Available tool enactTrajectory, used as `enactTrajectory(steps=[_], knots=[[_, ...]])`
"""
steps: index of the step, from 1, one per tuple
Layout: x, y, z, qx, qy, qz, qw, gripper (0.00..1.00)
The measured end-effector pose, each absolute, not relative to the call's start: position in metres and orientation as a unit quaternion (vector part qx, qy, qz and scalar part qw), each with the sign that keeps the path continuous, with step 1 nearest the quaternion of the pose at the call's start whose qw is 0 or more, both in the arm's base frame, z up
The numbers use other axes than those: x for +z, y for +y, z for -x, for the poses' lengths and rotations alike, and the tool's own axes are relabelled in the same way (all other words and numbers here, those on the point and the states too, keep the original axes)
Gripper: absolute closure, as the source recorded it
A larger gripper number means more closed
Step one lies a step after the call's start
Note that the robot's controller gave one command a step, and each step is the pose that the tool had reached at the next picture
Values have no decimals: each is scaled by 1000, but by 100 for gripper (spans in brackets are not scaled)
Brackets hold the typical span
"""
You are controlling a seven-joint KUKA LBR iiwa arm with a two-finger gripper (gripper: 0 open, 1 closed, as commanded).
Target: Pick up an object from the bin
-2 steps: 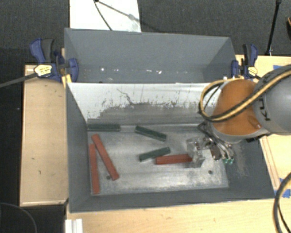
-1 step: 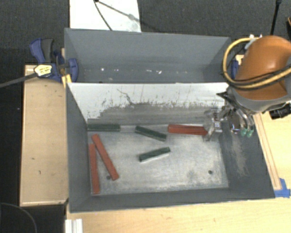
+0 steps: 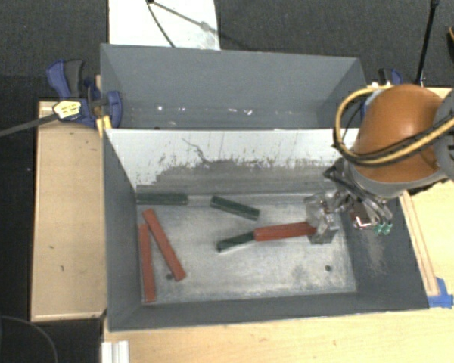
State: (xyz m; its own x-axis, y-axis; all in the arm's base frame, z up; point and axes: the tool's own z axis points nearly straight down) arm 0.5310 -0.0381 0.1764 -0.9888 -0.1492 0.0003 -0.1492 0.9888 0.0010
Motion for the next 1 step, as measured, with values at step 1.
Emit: enactTrajectory(steps=[1], knots=[[341, -52, -541, 2, -971, -240, -6, 100]])
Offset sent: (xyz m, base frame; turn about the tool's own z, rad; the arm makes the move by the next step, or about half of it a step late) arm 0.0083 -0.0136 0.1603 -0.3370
